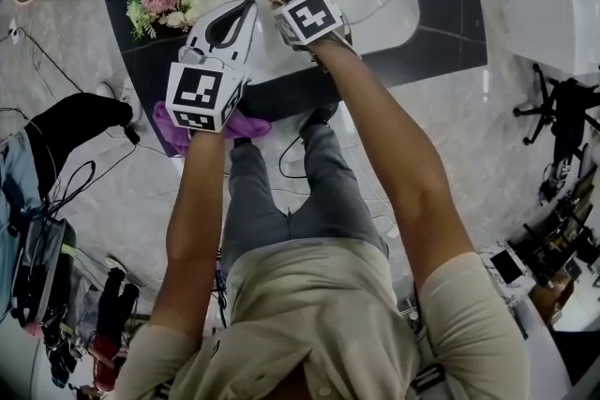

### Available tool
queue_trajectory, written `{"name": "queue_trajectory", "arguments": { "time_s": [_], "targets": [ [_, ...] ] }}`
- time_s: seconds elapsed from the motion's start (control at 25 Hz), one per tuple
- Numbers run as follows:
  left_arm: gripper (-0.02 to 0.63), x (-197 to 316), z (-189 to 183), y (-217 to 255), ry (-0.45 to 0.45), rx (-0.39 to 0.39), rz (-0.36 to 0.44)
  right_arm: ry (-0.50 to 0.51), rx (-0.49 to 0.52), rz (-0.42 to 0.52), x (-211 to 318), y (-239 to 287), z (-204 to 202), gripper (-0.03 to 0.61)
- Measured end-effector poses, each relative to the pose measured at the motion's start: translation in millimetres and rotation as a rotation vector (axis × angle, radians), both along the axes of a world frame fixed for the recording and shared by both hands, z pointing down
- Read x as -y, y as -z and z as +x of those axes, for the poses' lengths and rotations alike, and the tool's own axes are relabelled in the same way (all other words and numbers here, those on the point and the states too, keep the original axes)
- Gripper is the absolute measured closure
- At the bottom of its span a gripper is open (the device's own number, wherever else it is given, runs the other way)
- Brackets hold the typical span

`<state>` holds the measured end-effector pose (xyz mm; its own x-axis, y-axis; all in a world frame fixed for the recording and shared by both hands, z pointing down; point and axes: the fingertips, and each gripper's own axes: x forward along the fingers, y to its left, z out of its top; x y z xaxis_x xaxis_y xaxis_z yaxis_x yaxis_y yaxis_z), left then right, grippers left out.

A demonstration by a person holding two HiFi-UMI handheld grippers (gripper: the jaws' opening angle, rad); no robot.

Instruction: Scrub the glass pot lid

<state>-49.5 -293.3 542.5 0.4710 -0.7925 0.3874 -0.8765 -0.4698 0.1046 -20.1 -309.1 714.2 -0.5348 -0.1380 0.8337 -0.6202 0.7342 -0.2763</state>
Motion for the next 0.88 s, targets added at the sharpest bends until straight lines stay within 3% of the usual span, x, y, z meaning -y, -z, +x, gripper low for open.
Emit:
{"name": "queue_trajectory", "arguments": {
  "time_s": [0.24,0.48,0.72,0.88],
  "targets": [
    [0.600,0,2,4,0.006,-0.013,0.005,-0.018,0.024,-0.040,-1,1,15,0.538],
    [0.600,0,4,3,0.010,-0.011,0.003,-0.098,0.053,-0.106,8,-3,44,0.538],
    [0.600,2,12,6,0.002,-0.011,0.009,-0.237,0.056,-0.132,33,-3,109,0.538],
    [0.600,1,20,7,-0.007,-0.011,0.012,-0.392,0.041,-0.102,59,3,171,0.538]
  ]
}}
